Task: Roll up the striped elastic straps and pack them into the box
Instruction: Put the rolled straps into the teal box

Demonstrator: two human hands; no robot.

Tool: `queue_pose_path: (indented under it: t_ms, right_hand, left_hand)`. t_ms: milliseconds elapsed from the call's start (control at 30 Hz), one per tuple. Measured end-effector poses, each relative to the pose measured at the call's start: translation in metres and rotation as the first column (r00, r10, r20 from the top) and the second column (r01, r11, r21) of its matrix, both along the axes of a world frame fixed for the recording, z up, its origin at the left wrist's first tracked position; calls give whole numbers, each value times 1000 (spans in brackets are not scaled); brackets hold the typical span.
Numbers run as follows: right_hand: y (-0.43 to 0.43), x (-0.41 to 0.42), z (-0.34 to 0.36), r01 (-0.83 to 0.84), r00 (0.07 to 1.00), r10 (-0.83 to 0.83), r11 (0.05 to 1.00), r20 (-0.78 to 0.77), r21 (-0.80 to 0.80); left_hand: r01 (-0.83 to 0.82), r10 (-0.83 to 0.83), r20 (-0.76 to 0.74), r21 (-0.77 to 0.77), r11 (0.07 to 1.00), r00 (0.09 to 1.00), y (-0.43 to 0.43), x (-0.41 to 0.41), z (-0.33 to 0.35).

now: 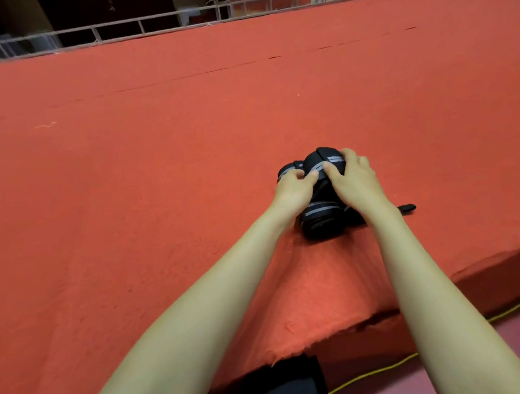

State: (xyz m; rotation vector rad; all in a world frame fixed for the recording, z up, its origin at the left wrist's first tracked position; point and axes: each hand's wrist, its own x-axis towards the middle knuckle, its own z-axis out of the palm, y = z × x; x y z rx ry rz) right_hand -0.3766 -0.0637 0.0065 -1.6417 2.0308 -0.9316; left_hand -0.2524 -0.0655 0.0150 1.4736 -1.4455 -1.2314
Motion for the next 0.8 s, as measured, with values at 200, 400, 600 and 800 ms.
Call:
queue_pose_path:
  t_ms: [200, 400, 600, 800]
  right_hand:
    - [0, -1, -7, -18, 998, 23, 997, 64, -73]
    - [25, 11, -11, -110, 976, 163, 941, 143, -320]
    - [47, 50, -12, -349, 901, 415, 865, 124, -361]
    - [39, 56, -5, -469, 856, 492, 868, 159, -164]
  left_hand:
    - [-42, 100, -288, 202, 978, 952, -12, -14, 4]
    - [0, 60, -371, 159, 987, 927, 0, 8, 14]
    - [-81, 95, -347, 56, 995, 933, 22, 66, 8]
    - [-257, 272, -246, 90, 962, 930, 41, 114, -23]
